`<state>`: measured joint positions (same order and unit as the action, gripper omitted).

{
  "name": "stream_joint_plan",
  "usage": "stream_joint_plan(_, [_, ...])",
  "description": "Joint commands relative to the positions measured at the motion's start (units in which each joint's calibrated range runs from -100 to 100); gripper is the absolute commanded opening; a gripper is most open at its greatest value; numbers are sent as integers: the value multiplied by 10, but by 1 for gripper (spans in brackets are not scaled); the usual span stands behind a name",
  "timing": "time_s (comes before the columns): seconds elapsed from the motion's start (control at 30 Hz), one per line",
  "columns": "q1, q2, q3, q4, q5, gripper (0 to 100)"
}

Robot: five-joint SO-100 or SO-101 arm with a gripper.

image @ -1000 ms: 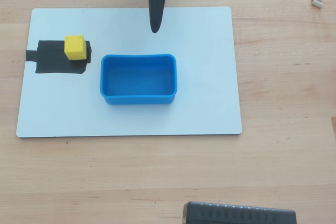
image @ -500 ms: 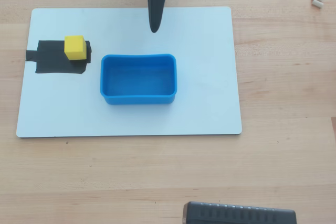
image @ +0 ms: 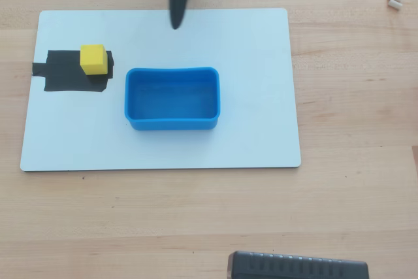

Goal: Pick up yellow cube and drop it in the blue rectangular bin

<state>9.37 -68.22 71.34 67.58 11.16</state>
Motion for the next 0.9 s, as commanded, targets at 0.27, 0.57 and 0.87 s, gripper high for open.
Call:
stream_joint_plan(0.27, [121, 365, -332, 13, 75, 0])
stream_joint_plan(0.57, [173, 524, -453, 19, 122, 0])
stream_joint_plan(0.87, [196, 585, -497, 19, 144, 0])
